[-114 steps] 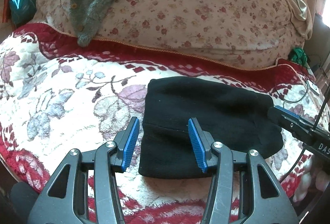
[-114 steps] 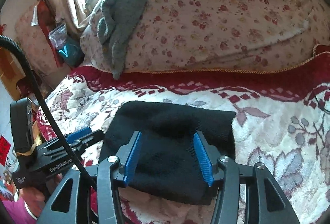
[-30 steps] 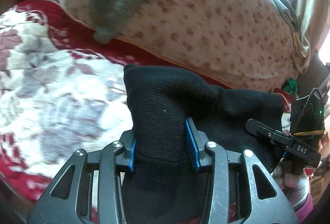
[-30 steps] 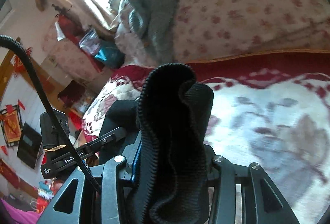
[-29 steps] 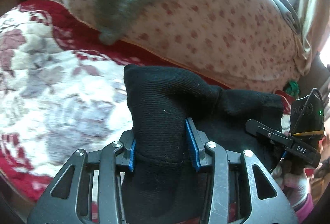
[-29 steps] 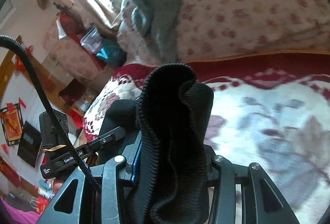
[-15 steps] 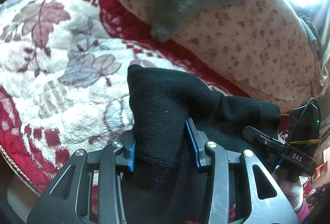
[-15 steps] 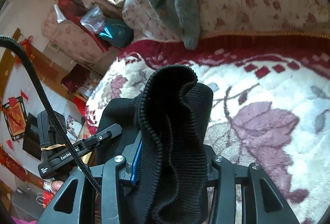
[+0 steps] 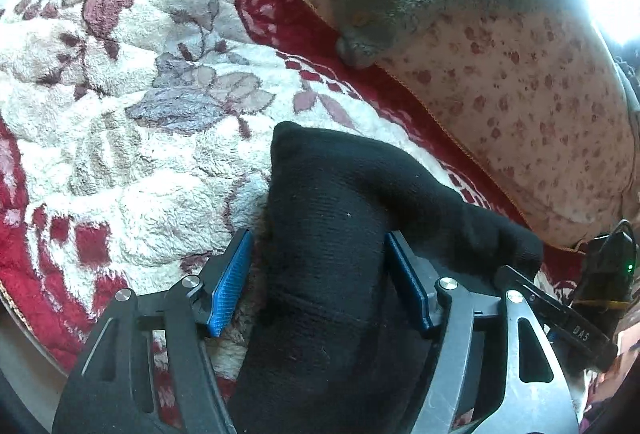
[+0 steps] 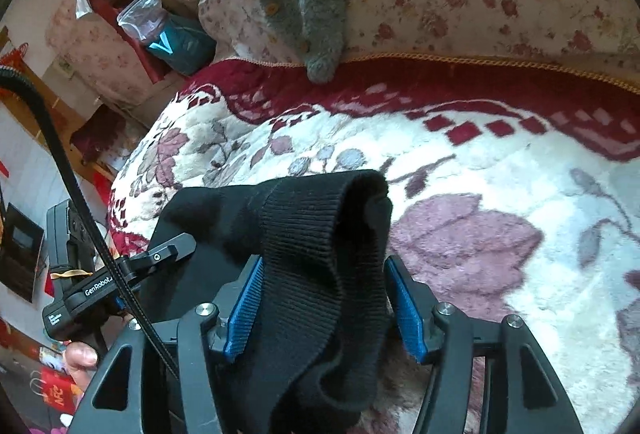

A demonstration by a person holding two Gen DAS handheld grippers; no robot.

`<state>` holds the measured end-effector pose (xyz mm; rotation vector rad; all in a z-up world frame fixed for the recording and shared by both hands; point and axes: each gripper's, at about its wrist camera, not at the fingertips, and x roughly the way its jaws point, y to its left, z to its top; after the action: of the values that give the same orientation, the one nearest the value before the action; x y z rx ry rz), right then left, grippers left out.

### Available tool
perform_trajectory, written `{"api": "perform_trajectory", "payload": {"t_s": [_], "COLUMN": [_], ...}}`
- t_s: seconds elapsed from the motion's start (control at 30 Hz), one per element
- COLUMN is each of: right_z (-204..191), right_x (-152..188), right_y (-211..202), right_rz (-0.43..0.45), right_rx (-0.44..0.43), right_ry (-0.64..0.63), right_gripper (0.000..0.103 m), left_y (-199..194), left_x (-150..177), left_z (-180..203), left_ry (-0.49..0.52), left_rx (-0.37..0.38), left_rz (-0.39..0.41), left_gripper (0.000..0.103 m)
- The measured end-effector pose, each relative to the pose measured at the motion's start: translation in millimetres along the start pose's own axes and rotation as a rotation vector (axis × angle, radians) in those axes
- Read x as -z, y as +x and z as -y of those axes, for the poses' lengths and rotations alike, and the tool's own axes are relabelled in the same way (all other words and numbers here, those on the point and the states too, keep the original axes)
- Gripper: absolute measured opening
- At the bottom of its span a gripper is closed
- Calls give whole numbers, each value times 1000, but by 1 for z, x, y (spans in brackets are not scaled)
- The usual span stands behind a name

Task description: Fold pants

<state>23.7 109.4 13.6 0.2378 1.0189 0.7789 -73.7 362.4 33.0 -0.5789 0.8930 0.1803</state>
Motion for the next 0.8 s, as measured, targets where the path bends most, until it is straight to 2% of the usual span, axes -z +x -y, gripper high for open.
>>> {"api": "perform_trajectory", "payload": {"t_s": [0.1, 0.2, 0.4, 0.8], "right_z": [-4, -11, -22, -72], "right_x": [0, 0, 0, 18], "right_y": [-6, -16, -43, -64], "right_rz": [-1, 24, 76, 119], "right_rx": [12, 38, 74, 128], "right_ry": [0, -27, -60, -252], "right_gripper": [58, 58, 58, 58], "left_y": [-8, -23, -48, -84], "left_x": [2, 6, 15, 50], "left_z": [8, 18, 35, 62], "left_ry": [27, 51, 84, 153], "left_rx": [-49, -113, -183, -302], "left_rz": [17, 66, 146, 260], "left_gripper": [68, 68, 68, 68]}}
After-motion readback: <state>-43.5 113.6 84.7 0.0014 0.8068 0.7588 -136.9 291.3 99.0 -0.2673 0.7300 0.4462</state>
